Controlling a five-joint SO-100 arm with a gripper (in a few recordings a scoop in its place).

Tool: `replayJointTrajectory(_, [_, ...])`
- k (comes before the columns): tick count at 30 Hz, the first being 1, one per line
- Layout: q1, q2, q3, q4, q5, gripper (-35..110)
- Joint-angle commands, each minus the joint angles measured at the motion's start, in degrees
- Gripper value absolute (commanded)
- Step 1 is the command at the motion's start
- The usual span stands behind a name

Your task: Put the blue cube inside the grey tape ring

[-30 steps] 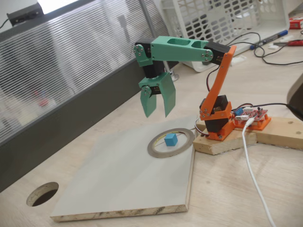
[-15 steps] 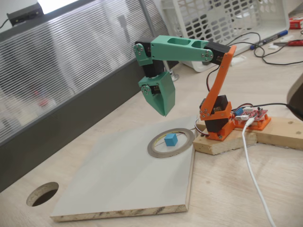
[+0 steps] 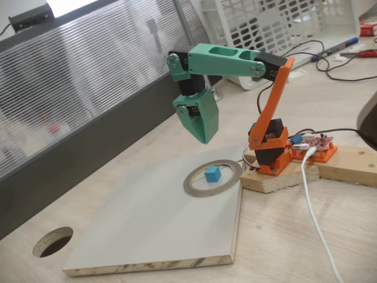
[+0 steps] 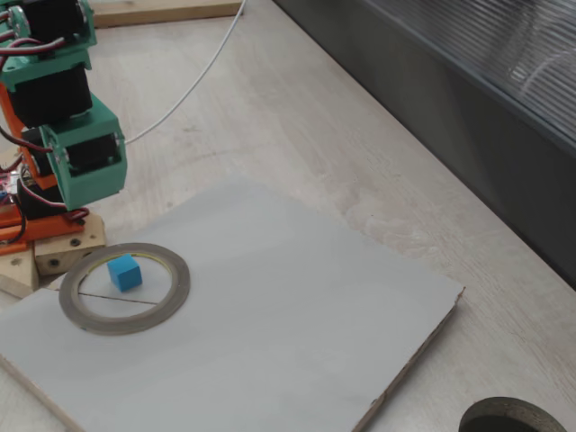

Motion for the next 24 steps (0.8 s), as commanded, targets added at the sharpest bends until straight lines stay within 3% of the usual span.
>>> replayJointTrajectory(1, [0.4, 1.2, 2.2, 0.3, 1.1, 1])
replayJointTrajectory(8, [0.3, 1.3, 12.7, -0.4, 1.1, 1])
replayJointTrajectory(24, [0.3, 7.7, 12.0, 0.2, 1.1, 1])
